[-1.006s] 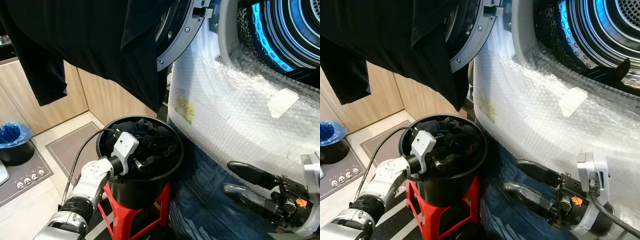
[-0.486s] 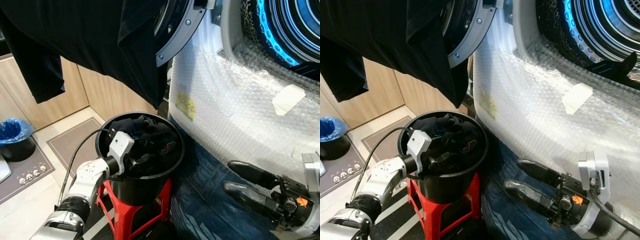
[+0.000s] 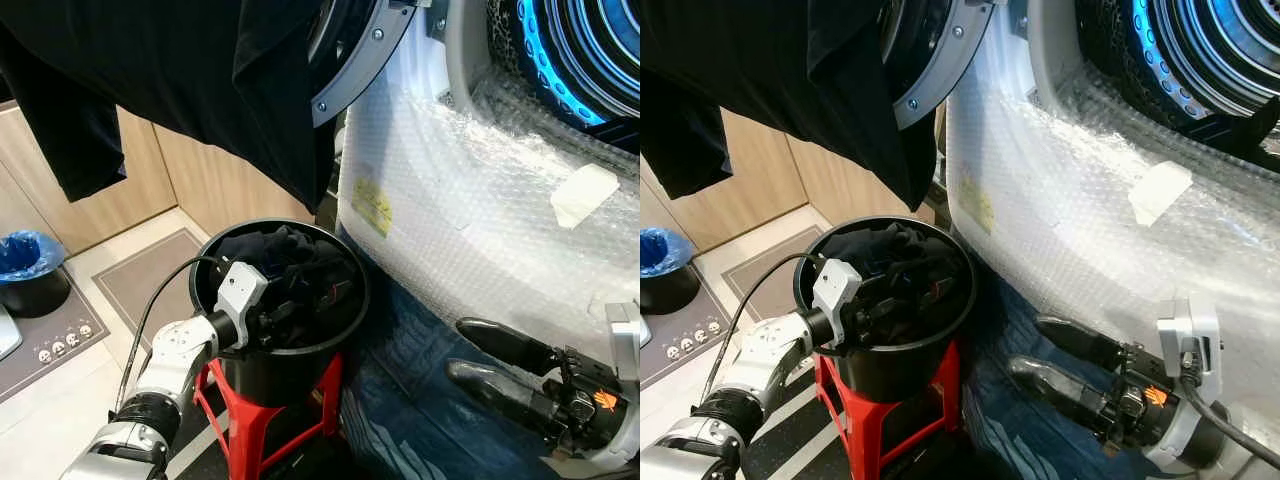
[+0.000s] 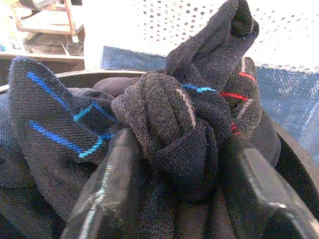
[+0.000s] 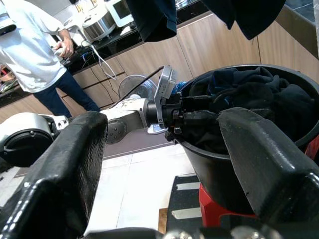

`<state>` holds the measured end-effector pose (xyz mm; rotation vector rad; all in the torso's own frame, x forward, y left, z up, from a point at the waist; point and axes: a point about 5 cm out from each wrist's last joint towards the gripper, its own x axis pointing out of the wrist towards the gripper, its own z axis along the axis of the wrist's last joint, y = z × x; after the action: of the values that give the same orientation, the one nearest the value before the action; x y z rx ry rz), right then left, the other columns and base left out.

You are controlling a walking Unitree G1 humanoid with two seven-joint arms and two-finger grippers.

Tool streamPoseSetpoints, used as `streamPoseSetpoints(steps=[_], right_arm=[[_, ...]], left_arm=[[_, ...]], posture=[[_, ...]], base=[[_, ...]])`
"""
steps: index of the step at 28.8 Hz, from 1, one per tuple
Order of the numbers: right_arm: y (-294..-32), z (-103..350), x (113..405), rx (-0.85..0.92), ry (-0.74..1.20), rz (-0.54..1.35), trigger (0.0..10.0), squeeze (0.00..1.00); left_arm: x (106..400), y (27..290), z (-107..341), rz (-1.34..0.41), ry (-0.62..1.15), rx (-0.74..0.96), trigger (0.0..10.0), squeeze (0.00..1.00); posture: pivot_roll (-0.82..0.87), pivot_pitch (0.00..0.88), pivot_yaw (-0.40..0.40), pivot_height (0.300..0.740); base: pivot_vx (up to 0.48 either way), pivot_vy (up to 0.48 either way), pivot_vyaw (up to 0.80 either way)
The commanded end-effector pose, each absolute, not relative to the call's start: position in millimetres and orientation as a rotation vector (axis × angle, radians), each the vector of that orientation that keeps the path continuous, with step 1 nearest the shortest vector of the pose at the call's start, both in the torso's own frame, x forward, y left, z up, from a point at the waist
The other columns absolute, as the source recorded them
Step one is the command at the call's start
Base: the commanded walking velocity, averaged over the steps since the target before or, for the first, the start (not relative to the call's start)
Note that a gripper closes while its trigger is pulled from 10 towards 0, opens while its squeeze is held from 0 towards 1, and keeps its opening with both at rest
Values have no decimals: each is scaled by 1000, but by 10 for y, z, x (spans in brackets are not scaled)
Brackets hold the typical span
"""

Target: Clothes washing

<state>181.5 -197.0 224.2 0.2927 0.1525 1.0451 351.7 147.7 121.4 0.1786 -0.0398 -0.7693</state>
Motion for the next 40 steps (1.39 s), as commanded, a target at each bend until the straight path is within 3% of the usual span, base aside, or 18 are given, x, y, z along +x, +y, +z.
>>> streamPoseSetpoints(steps=[1,20,30,31,32,33,34,40], right_arm=[[-1968,2282,1806,274,141,1048,10000,0],[-1916,2226,1904,284,123,1071,10000,0],[-1886,2139,2083,280,89,1083,10000,0],[-1886,2131,2120,275,81,1085,10000,0],[-1886,2131,2120,275,81,1085,10000,0],[-1888,2127,2180,269,67,1089,10000,0],[-1888,2127,2193,267,64,1090,10000,0],[-1877,2111,2320,255,29,1101,10000,0]], left_arm=[[3501,1471,1208,-786,-41,183,0,0],[3449,1615,1287,-699,-122,230,0,0],[3344,1638,1400,-590,-213,204,0,0],[3314,1596,1402,-590,-216,203,1294,0],[3314,1596,1402,-590,-216,203,1294,0],[3255,1521,1407,-595,-229,209,9216,0],[3244,1502,1406,-596,-231,210,10000,0],[3163,1424,1410,-589,-238,225,10000,0]], posture=[[-175,220,-76,740],[-130,176,-68,740],[-96,88,-54,740],[-91,68,-51,740],[-91,68,-51,740],[-85,48,-49,740],[-82,41,-49,740],[-61,0,-52,740]], base=[[0,0,0],[0,0,0],[0,0,0],[0,0,0],[0,0,0],[0,0,0],[0,0,0],[0,0,0]])
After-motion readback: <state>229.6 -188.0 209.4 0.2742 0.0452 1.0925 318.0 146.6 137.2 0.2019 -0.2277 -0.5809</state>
